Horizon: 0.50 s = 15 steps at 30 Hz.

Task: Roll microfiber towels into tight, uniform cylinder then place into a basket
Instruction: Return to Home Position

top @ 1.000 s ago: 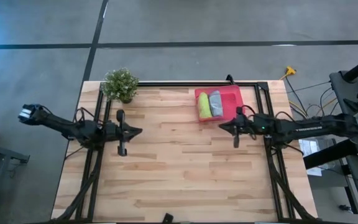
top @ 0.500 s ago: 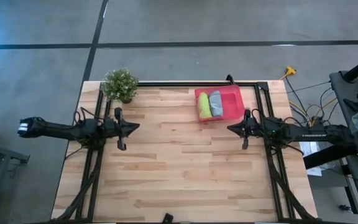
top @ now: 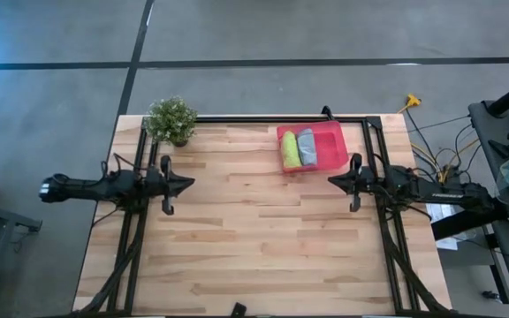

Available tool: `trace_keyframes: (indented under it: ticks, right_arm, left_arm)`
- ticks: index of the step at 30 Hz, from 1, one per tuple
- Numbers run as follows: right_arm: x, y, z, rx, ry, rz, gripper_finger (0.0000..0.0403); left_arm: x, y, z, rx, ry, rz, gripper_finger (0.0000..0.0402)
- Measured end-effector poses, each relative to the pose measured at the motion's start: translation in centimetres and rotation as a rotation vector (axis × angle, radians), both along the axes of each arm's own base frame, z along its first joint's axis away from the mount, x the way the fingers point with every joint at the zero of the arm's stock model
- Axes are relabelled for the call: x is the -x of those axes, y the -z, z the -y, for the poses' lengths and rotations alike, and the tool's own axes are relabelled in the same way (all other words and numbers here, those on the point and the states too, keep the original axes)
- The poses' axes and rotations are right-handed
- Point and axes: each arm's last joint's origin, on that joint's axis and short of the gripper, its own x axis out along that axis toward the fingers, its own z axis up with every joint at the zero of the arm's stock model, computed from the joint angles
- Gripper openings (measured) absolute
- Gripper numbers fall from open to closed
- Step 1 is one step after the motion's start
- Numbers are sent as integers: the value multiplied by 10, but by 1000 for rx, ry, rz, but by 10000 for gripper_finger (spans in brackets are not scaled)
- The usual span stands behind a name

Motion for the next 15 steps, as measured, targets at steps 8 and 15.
trace_keyframes:
  ticks: [8, 15]
  right_arm:
    - [-1, 1, 1, 14, 16, -14, 9]
    - [-1, 1, 1, 14, 16, -13, 9]
  left_arm:
    - [-3, 7, 0, -60, -9, -83, 0]
    - [-5, 10, 0, -115, -8, -124, 0]
